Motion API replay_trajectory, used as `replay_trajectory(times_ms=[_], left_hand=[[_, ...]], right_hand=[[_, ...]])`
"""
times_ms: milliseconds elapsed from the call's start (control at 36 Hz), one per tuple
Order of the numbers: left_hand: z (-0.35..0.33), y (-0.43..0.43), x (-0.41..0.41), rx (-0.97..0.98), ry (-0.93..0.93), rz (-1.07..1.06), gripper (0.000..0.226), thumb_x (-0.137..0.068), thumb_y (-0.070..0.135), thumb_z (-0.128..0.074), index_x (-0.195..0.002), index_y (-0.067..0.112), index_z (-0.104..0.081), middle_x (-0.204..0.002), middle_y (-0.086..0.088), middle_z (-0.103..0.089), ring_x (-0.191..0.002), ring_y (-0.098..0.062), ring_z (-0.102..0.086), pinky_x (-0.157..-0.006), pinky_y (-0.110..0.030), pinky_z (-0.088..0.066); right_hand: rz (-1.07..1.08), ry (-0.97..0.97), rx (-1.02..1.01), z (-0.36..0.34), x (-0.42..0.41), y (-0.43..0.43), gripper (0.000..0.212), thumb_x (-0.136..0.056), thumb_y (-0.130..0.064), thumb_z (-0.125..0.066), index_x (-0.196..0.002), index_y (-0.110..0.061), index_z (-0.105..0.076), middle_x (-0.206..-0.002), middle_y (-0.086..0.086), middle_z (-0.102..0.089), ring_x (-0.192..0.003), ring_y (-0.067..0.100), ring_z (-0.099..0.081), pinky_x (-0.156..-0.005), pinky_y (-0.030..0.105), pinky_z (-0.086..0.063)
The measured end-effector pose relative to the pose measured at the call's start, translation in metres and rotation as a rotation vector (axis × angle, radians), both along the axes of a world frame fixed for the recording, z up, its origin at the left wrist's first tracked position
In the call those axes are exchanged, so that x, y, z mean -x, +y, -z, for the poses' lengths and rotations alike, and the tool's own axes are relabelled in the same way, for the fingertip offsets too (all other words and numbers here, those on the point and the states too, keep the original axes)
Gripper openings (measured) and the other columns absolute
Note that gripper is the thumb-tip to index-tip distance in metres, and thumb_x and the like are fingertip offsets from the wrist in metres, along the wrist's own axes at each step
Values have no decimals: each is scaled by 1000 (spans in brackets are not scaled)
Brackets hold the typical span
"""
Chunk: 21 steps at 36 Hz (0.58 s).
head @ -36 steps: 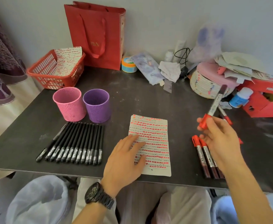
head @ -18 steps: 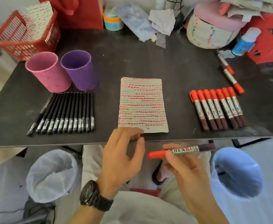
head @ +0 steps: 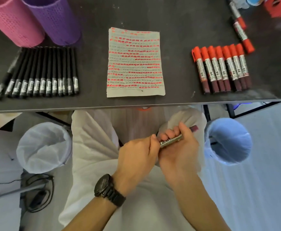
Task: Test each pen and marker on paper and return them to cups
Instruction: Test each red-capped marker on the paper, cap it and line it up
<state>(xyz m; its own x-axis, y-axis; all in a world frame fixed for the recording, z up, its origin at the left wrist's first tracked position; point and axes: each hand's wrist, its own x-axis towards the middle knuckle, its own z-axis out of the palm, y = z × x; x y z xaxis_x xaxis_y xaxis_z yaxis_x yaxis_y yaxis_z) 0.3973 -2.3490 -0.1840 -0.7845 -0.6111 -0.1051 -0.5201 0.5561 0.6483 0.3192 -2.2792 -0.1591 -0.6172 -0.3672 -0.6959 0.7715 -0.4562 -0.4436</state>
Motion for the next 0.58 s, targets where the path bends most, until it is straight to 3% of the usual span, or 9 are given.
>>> replay_trajectory(times_ms=[83,139,250,333,417,500,583], left_hand=[[2,2,2,38,9,-16,59,-92,53,-10,-57,23,-47,-59,-1,-65,-61,-25,-61,-56,-39,-45],[1,3,3,50,23,-30,62,-94,51,-17,-53,19,-51,-54,-1,-62,-56,-24,-59,-51,-36,-45],[-4,6,2,101,83,-39,59,-97,36,-36,-45,15,-52,-42,1,-53,-41,-23,-52,-38,-32,-39],[-3,9,4,-27,112,-20,57,-98,32,-33,-46,15,-50,-41,-1,-51,-39,-24,-48,-37,-36,-39],[-5,6,-1,-296,50,33,48,-96,29,-36,-52,18,-51,-41,0,-48,-39,-17,-43,-42,-36,-39],[11,-10,-24,-491,-18,-221,48,-92,40,-38,-51,17,-44,-47,-2,-47,-49,-13,-41,-59,-39,-38],[12,-33,-47,-405,21,-363,65,-104,48,-37,-47,16,-40,-43,0,-43,-43,-10,-36,-55,-35,-34]], right_hand=[[87,-106,-34,-1,8,-5,51,-96,-32,-57,-51,-24,-33,-52,-6,-23,-46,13,-24,-64,31,-35],[81,-107,-68,-2,12,-5,54,-96,-32,-56,-49,-24,-31,-47,-6,-22,-42,13,-21,-63,31,-36],[48,-69,-35,-4,16,0,55,-94,-28,-54,-47,-24,-26,-43,-5,-20,-39,13,-18,-47,26,-37],[-29,16,49,-6,17,4,51,-85,-26,-58,-47,-24,-24,-41,-5,-17,-38,13,-15,-42,27,-25],[-106,97,138,-14,26,12,50,-83,-29,-58,-45,-25,-26,-38,-7,-18,-36,11,-13,-38,25,-21],[-13,247,128,-32,65,39,53,-91,-29,-53,-47,-24,-25,-39,-8,-20,-36,11,-13,-37,23,-20],[49,438,149,-50,103,65,52,-94,-32,-52,-52,-25,-22,-41,-8,-19,-39,9,-17,-43,24,-25]])
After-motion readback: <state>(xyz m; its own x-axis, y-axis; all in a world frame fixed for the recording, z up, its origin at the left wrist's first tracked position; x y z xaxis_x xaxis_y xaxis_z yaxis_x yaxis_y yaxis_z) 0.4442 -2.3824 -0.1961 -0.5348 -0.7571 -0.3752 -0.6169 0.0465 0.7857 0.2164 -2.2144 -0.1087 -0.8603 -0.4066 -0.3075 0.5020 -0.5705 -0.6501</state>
